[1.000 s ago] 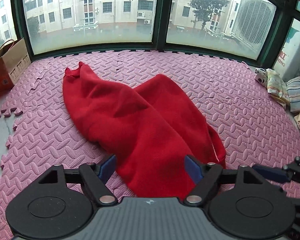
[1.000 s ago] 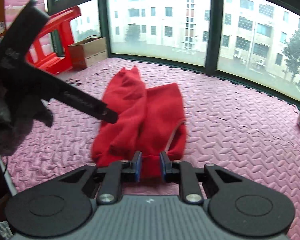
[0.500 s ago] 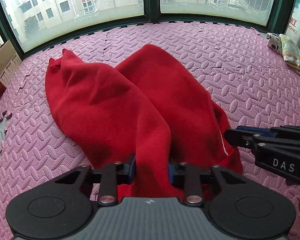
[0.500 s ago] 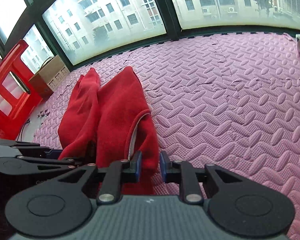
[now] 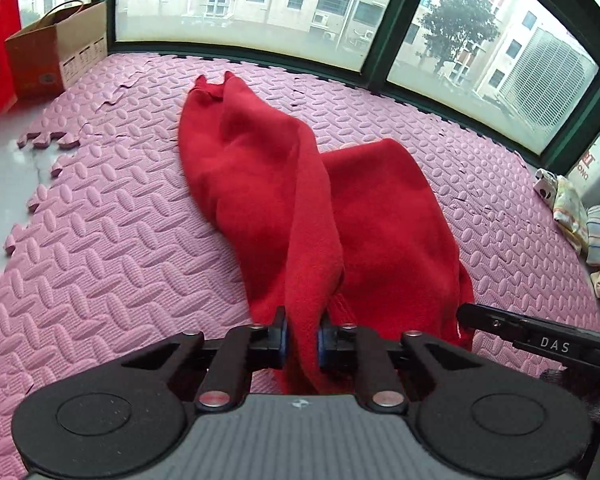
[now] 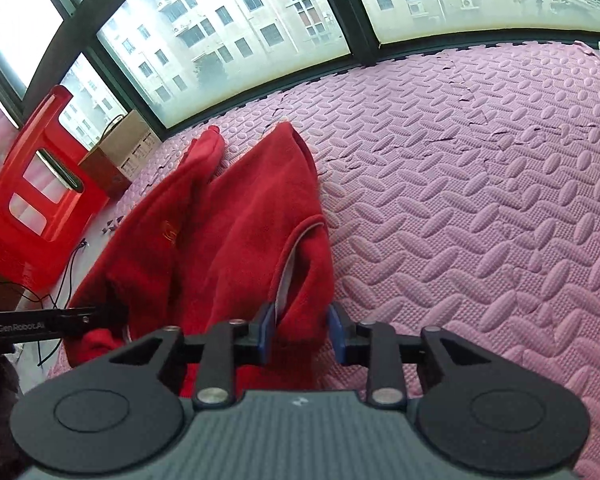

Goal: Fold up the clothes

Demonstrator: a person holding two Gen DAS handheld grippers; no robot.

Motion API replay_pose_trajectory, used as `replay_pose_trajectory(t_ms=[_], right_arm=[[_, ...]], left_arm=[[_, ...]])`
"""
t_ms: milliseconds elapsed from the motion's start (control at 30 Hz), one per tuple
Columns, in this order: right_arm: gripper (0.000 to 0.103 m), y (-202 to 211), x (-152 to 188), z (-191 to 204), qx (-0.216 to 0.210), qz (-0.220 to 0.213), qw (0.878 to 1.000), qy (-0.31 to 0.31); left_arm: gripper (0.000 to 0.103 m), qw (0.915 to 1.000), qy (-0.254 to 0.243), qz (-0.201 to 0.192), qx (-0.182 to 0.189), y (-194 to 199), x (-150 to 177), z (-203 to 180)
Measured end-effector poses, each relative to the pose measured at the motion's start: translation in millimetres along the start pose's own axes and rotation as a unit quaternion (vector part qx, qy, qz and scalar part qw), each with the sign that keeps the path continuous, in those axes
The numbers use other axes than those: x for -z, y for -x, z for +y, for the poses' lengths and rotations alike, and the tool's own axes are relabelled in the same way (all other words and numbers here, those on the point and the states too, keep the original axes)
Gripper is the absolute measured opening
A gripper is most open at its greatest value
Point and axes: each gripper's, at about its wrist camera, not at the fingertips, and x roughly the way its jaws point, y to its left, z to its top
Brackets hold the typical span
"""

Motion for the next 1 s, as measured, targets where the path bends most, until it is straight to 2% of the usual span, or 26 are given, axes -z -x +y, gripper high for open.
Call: replay_pose_trajectory(t_ms=[100, 200, 300, 433, 567, 667, 733, 867, 900, 933, 1000], right_arm=[[0.026, -2.7, 6.7, 8.3, -0.005, 0.004, 1.000, 0.001], [0.011, 2.5, 12.9, 19.2, -0.030, 0.008, 0.999, 0.008], [0.009, 22.4, 22.0, 38.9, -0.055, 0.017, 0.997, 0.043], [0.008, 59.9, 43.4, 75.5, -0.102, 0.045, 0.988, 0.111], [0.011, 77.3, 70.1, 109.5, -0.136, 0.096, 0.968, 0.189], [0.013, 89.1, 74.4, 117.1, -0.150, 0.097, 0.959, 0.218], [0.015, 95.2, 68.2, 116.4, -0.140, 0.085, 0.961, 0.223], [0.019, 89.8, 41.6, 98.8, -0.083, 0.054, 0.971, 0.216], [0.019, 85.1, 33.5, 91.6, -0.065, 0.048, 0.975, 0.209], [0.019, 80.0, 25.3, 84.1, -0.047, 0.042, 0.978, 0.201], [0.019, 62.1, 6.7, 67.3, -0.020, 0.039, 0.981, 0.189]], left_arm=[[0.012, 0.9998, 0.019, -0.005, 0.005, 12.7, 8.0, 18.5], [0.011, 0.9994, 0.031, -0.010, 0.008, 25.4, 15.3, 34.6], [0.011, 0.9984, 0.052, -0.009, 0.019, 41.8, 24.1, 54.9], [0.011, 0.9973, 0.068, 0.004, 0.027, 64.0, 40.3, 81.5], [0.012, 0.9979, 0.062, 0.019, 0.008, 76.6, 53.1, 101.6], [0.014, 0.9982, 0.055, 0.020, -0.011, 82.7, 58.4, 111.8], [0.016, 0.9982, 0.055, 0.021, -0.013, 84.7, 59.8, 118.1], [0.018, 0.9991, 0.032, 0.016, -0.023, 90.6, 58.5, 118.0], [0.023, 0.9994, 0.025, 0.011, -0.024, 93.3, 57.3, 117.9], [0.034, 0.9994, 0.019, 0.006, -0.027, 97.6, 56.4, 118.4], [0.049, 0.9992, 0.009, -0.003, -0.038, 104.6, 52.6, 120.6]])
